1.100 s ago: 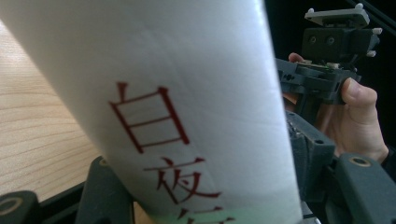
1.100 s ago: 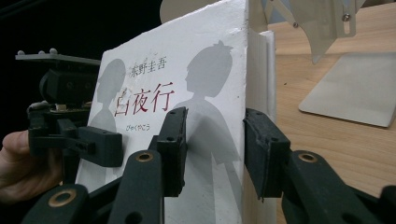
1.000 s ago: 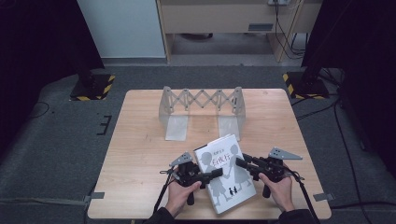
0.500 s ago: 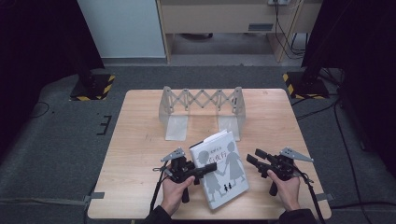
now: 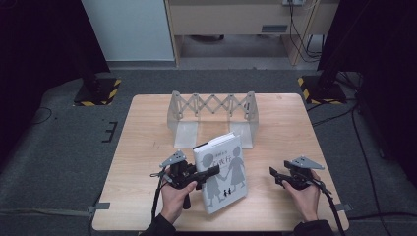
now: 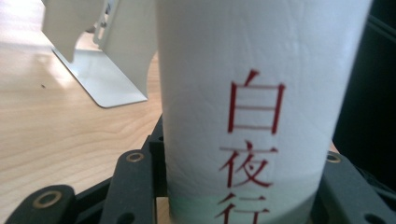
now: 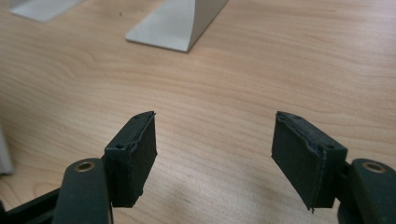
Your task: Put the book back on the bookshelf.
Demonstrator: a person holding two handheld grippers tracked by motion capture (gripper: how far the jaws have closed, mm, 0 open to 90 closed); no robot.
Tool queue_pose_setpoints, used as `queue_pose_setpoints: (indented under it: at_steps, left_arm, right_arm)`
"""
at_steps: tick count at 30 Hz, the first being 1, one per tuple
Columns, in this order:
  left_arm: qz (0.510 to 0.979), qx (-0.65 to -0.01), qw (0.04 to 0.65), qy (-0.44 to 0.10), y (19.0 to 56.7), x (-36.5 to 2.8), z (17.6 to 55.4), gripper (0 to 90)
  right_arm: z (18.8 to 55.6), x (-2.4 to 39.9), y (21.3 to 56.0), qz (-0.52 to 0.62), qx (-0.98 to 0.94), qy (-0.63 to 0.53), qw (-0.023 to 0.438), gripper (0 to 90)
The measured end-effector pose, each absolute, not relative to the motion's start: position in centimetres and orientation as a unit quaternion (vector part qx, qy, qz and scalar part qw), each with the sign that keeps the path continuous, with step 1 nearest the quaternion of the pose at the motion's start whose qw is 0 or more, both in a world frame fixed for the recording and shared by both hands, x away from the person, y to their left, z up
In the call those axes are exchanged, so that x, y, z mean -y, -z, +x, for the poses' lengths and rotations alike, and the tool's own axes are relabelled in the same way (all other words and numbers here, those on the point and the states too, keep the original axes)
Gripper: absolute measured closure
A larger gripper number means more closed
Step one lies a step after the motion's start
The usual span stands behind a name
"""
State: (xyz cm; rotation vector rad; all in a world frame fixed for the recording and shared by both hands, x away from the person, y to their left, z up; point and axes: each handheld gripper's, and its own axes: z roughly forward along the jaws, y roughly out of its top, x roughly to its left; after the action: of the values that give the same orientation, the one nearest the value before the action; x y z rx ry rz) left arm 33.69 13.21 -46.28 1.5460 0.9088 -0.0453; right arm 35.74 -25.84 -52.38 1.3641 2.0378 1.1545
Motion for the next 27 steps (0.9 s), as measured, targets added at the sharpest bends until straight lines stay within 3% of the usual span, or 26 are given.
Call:
queue_pose_setpoints:
  at_steps: [27]
  left_arm:
    - [0.68, -0.427, 0.589, -0.095, 42.1, -18.2, 33.5, 52.4]
  right_arm:
    - [36.3, 25.0, 53.8, 0.48, -0.781, -0.341, 0.206, 14.4]
